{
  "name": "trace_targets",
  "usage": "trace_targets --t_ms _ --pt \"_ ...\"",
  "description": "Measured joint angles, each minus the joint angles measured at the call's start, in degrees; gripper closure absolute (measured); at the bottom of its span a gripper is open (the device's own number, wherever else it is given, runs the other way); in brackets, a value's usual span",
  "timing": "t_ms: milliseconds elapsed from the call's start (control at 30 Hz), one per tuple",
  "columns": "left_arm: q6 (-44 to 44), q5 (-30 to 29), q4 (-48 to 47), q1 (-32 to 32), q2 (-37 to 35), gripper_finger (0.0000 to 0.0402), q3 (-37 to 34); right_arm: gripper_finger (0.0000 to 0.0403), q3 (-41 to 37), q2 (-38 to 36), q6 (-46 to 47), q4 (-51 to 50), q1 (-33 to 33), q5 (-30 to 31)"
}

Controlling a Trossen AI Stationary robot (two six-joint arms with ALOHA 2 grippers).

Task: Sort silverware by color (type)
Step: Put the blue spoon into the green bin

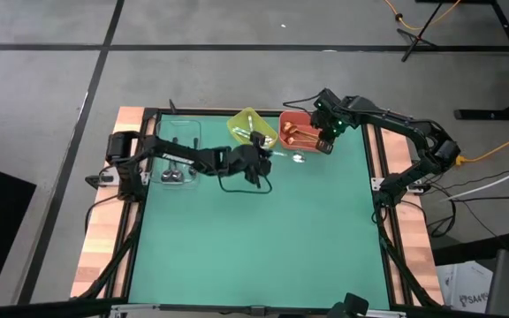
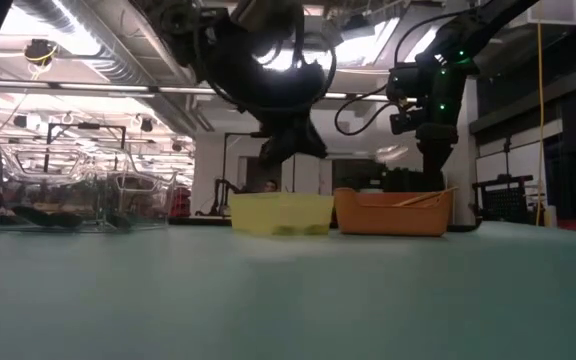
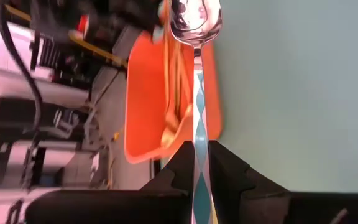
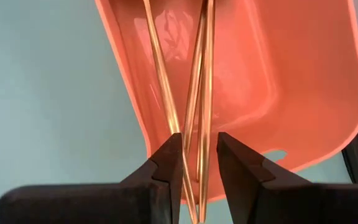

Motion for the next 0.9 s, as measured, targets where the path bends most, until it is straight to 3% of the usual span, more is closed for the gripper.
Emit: trace_targets --t_ms 567,900 --pt "9.52 -13.61 -4.57 9.67 -1.66 0.0378 -0.02 0.0313 0.00 0.00 -0.01 -0.08 -0.01 0.34" --pt "10.61 -15.73 -17.28 9.86 -4.59 0.0378 0.09 0.0313 0.00 0.00 0.00 0.22 -0.02 0.34"
